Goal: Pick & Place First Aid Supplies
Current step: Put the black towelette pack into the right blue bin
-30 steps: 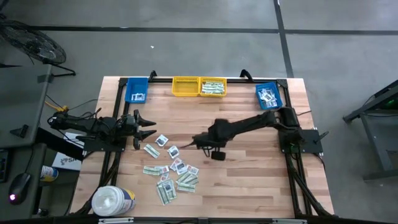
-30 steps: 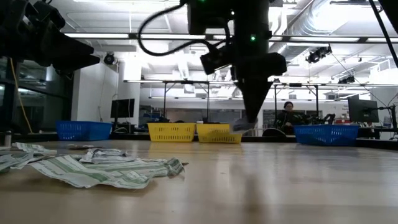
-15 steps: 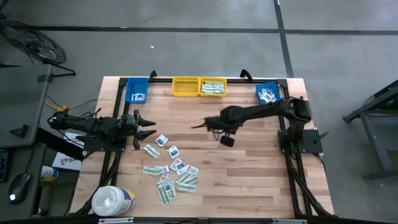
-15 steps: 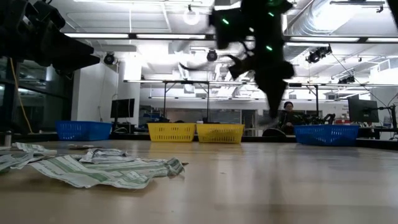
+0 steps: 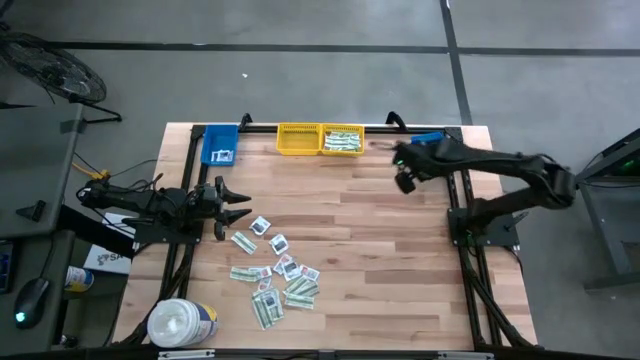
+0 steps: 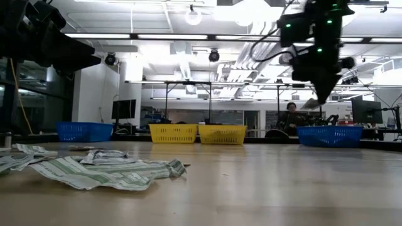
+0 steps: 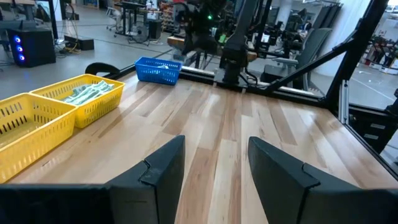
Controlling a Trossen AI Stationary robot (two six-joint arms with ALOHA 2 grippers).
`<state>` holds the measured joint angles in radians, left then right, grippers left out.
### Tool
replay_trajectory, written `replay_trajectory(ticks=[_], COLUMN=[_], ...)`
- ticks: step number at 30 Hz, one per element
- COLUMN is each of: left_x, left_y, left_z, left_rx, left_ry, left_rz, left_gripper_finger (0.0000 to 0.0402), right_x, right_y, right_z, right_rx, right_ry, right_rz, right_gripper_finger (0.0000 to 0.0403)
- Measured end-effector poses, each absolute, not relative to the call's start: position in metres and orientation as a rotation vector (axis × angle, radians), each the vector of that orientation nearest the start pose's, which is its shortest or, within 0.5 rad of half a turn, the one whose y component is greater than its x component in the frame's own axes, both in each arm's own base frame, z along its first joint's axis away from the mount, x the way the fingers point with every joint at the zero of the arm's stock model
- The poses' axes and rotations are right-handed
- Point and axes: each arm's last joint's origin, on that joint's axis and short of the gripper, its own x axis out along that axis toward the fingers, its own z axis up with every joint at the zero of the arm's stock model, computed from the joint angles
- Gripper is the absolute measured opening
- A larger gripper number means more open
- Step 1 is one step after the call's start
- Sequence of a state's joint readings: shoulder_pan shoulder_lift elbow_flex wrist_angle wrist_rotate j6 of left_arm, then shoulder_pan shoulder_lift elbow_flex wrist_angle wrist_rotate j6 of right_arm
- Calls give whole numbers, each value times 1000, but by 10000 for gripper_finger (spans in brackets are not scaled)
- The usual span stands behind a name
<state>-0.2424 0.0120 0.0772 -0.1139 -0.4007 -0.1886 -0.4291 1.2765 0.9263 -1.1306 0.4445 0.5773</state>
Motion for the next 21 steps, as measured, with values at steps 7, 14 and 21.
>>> replay_trajectory(ticks=[7, 14, 21], left_x=[91, 91, 91], left_y=[-11, -11, -11], left_z=[178, 178, 178], left_rx=[-173, -173, -173], left_ry=[31, 31, 31], left_rz=[162, 162, 162], left_gripper_finger=[177, 177, 177], right_x=[134, 114, 108], right_y=[-113, -130, -143], right_z=[221, 197, 187], right_rx=[549, 628, 676], right_ry=[1143, 1053, 978], right_rz=[-1345, -1476, -1471], right_gripper_finger=[0, 0, 0])
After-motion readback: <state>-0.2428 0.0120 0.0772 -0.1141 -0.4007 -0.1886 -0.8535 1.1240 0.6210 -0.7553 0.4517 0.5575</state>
